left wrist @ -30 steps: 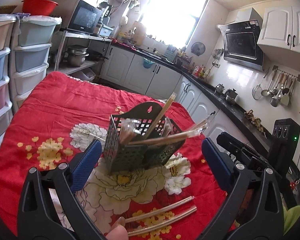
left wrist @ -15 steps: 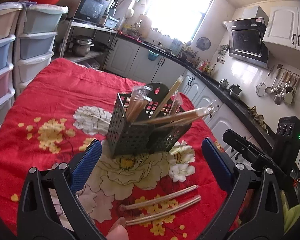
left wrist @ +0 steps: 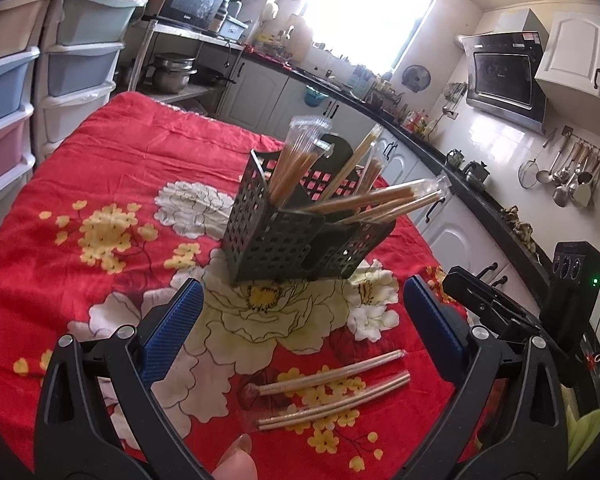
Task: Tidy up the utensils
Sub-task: 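Move both open tools back from the caddy toward the remaining wrapped chopsticks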
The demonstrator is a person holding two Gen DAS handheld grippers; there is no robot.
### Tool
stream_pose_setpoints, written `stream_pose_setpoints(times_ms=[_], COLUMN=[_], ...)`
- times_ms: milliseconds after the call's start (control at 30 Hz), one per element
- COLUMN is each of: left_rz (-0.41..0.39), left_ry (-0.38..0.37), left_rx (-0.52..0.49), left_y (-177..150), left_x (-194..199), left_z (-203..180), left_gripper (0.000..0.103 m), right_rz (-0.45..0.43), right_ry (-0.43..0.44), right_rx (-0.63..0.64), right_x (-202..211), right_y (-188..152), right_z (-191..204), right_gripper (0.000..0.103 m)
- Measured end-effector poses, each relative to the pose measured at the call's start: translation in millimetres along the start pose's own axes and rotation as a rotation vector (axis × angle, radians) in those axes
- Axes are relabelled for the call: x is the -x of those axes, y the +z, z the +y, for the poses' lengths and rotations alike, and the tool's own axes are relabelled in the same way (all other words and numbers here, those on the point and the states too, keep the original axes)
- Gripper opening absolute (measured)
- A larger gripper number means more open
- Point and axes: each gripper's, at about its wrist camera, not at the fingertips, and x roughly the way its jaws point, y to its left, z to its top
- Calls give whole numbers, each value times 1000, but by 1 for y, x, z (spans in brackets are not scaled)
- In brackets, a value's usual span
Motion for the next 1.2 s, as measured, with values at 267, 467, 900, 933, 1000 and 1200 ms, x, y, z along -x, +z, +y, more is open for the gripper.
stream_pose_setpoints(times_ms=[267,467,900,933,1000,1200], left_rz=[42,76,189,198,211,246], left_ry=[10,13,7,4,3,-15], left_rx=[15,22,42,49,58,80], left_y=[-17,-28,-64,-66,-70,-81], left_x=[-3,-6,-17,-18,-18,-21], left_z=[8,13,23,24,27,31], left_gripper=[92,92,87,86,84,76], right_rz=[43,68,142,148,160,188], right_ry=[-2,-6,-34,-37,-39,-57], right_rx=[-2,-8,-23,-26,-34,-49], right_x=[-5,-9,-13,-14,-15,-18], right_y=[-15,-23,-51,-53,-58,-68], right_z=[-1,-5,-17,-18,-20,-27], right_gripper=[62,62,62,62,62,62])
